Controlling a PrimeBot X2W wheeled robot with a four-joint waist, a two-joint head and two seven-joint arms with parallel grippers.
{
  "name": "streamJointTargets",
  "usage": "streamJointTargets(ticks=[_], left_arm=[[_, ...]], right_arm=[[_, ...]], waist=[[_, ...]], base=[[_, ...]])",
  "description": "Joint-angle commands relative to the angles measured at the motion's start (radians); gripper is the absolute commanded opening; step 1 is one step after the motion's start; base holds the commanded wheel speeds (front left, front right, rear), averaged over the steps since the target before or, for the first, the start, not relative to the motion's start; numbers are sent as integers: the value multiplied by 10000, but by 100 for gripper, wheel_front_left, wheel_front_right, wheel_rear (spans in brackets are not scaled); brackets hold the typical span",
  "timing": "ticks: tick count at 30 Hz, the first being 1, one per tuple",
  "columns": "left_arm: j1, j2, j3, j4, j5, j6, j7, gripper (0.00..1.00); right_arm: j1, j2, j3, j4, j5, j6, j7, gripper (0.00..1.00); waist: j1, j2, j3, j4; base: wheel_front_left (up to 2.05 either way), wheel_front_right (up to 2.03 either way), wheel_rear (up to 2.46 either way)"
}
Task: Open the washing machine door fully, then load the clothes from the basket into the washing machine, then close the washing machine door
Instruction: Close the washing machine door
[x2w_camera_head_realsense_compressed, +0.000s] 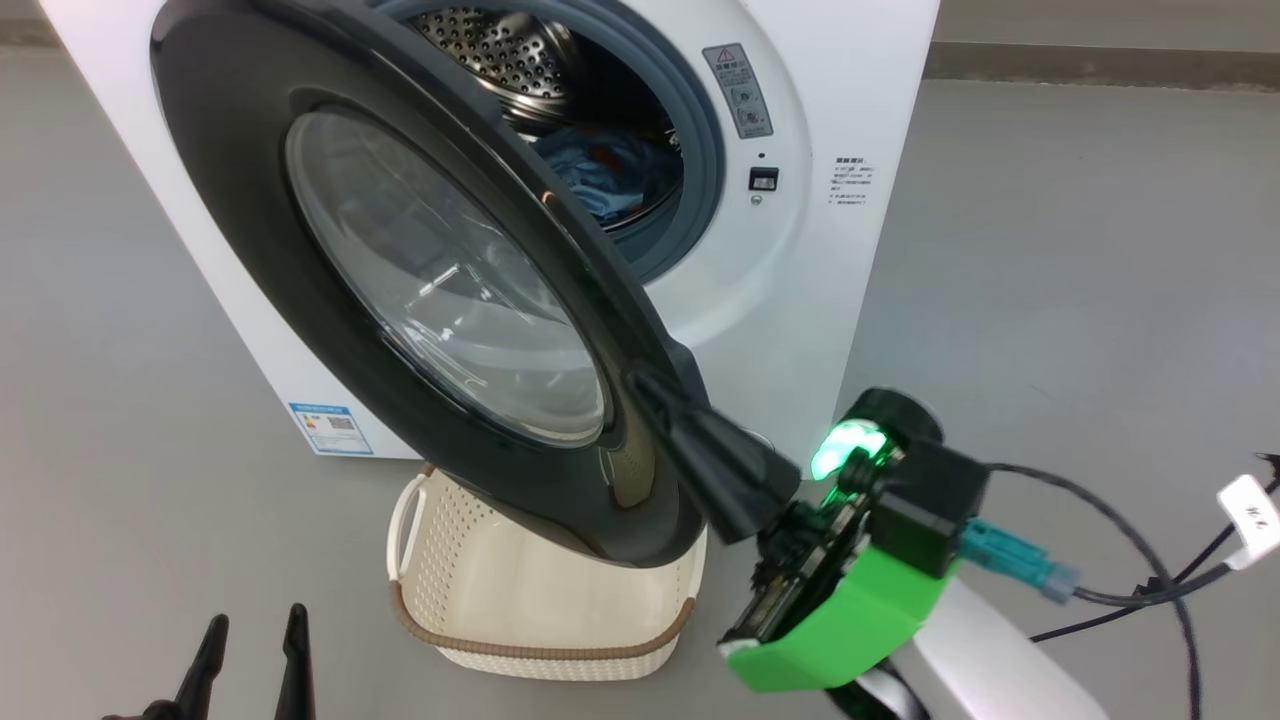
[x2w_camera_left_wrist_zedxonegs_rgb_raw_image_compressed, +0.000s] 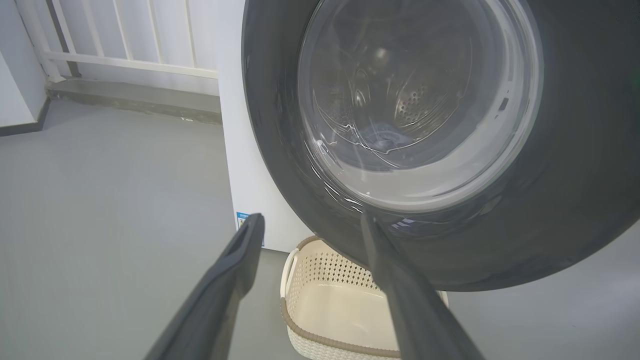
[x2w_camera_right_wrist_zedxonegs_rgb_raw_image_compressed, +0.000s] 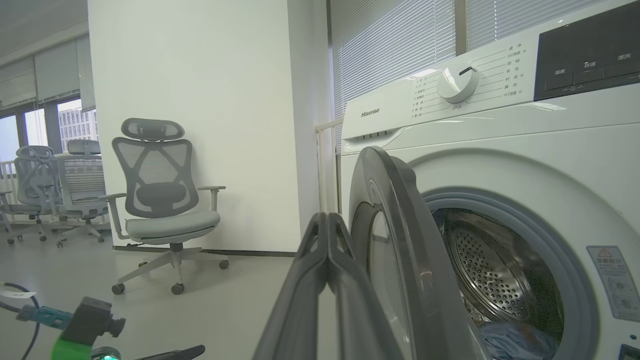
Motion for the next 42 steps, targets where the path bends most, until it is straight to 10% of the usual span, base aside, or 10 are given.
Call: streamJointTargets(ticks=[1, 20, 42], left_arm=[[-229, 116, 308, -248, -69, -25, -65, 100], [-369, 20, 157, -159, -168, -25, -65, 100], [-842, -101, 11, -94, -251, -25, -65, 100]], right_arm=[[65, 222, 262, -117, 211, 14, -48, 0], [414, 138, 2033, 3151, 1169, 14, -48, 0], [-325, 504, 1014, 4897, 1152, 14, -48, 0]], waist=[[0, 0, 19, 36], [0, 0, 278, 203], [0, 0, 931, 407]], base=[[0, 0, 0], [0, 0, 0], [0, 0, 0]])
